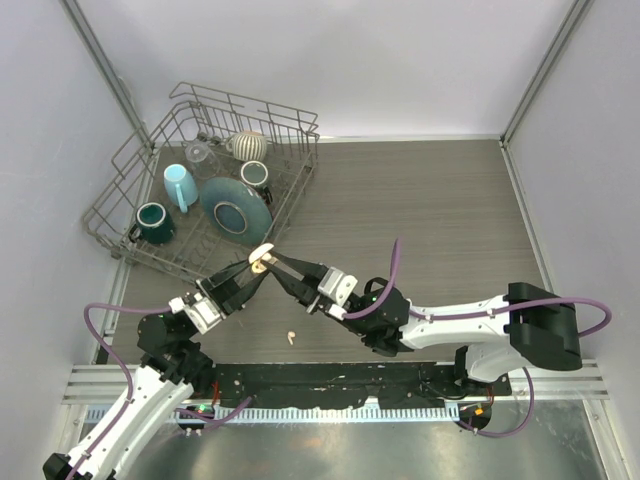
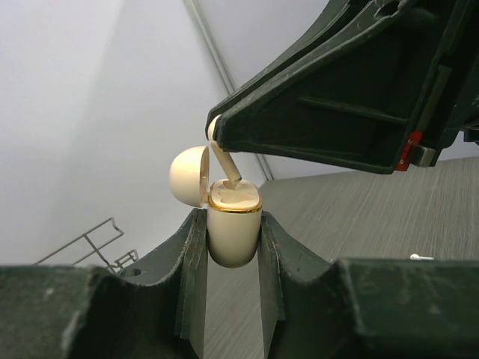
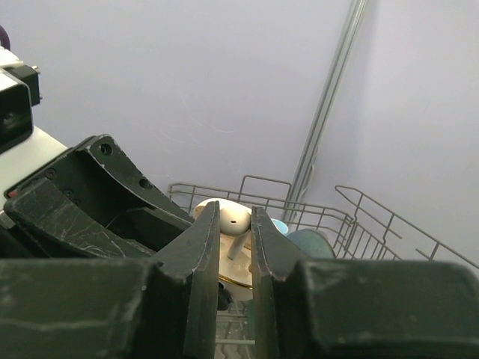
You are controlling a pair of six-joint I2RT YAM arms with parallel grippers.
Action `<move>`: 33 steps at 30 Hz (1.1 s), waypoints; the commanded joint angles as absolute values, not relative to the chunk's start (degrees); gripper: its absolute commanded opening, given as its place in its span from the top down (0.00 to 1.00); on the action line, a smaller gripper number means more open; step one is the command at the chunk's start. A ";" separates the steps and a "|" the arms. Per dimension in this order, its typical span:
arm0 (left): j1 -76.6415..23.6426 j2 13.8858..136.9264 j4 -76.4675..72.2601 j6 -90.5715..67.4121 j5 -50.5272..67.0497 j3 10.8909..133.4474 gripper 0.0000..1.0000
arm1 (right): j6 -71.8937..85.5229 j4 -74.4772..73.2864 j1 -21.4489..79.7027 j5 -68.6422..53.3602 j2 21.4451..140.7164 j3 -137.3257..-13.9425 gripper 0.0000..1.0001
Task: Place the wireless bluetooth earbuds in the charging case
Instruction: Place the earbud in the charging case.
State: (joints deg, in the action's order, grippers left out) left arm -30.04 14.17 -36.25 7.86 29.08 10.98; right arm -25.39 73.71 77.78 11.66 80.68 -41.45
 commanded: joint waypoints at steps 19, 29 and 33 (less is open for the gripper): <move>-30.23 14.24 -41.04 4.83 30.06 12.66 1.00 | -34.19 87.80 77.87 13.18 80.86 -43.24 0.99; -30.32 15.12 -41.48 4.75 29.97 12.48 1.00 | -33.92 87.54 77.87 13.01 78.67 -43.50 0.99; -30.32 15.21 -41.75 4.57 30.06 12.48 1.00 | -33.58 86.67 77.87 13.10 77.78 -43.42 0.99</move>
